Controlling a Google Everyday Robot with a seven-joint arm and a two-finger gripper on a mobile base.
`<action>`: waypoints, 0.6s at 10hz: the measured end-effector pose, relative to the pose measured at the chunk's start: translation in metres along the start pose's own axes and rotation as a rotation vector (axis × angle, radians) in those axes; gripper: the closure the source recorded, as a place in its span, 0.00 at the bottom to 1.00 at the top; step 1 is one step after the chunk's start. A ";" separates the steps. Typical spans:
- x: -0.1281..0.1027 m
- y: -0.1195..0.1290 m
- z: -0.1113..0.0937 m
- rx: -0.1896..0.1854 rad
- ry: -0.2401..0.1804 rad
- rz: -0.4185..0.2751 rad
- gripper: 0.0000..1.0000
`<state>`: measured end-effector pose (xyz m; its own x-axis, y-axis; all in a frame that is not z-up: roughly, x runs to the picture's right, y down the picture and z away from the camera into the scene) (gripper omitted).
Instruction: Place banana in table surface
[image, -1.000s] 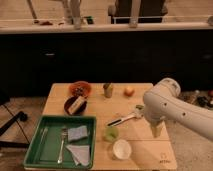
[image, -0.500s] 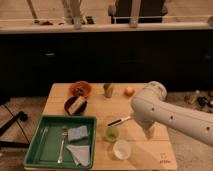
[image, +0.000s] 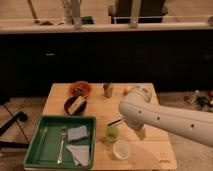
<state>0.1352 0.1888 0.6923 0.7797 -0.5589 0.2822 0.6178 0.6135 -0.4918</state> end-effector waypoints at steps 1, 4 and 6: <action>0.001 -0.001 -0.002 0.002 0.001 -0.001 0.20; 0.013 -0.014 -0.012 0.012 0.002 -0.006 0.20; 0.021 -0.019 -0.015 0.016 -0.001 -0.002 0.20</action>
<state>0.1384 0.1570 0.6946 0.7786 -0.5597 0.2839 0.6210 0.6215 -0.4776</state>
